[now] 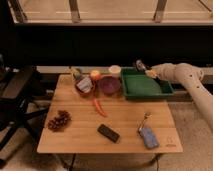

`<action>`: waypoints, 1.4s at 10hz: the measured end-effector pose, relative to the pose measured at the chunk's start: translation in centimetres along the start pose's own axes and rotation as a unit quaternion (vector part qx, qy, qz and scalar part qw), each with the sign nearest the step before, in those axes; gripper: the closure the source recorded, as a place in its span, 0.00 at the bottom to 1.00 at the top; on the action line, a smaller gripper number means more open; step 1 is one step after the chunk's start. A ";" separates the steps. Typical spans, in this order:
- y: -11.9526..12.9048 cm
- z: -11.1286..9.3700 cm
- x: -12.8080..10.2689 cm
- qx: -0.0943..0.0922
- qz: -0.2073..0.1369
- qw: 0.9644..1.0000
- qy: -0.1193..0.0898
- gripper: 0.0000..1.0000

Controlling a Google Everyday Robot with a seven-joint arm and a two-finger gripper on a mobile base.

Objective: Place brush in tray

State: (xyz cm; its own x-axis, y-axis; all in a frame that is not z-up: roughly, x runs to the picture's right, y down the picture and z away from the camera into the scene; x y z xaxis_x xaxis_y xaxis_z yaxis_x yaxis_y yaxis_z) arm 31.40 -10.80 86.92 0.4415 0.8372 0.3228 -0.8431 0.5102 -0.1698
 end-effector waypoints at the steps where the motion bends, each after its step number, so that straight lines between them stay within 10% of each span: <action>1: -0.4 0.6 0.7 0.002 0.012 1.000 0.007 1.00; 6: 0.0 1.8 4.9 0.002 0.034 0.998 0.047 0.97; 14: 3.8 1.8 9.4 -0.029 0.065 0.994 0.080 0.21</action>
State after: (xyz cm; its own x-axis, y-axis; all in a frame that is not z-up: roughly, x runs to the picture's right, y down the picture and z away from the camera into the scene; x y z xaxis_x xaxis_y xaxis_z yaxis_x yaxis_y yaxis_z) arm 31.85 -1.35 90.97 0.3775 0.9148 0.1438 -0.8790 0.4028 -0.2552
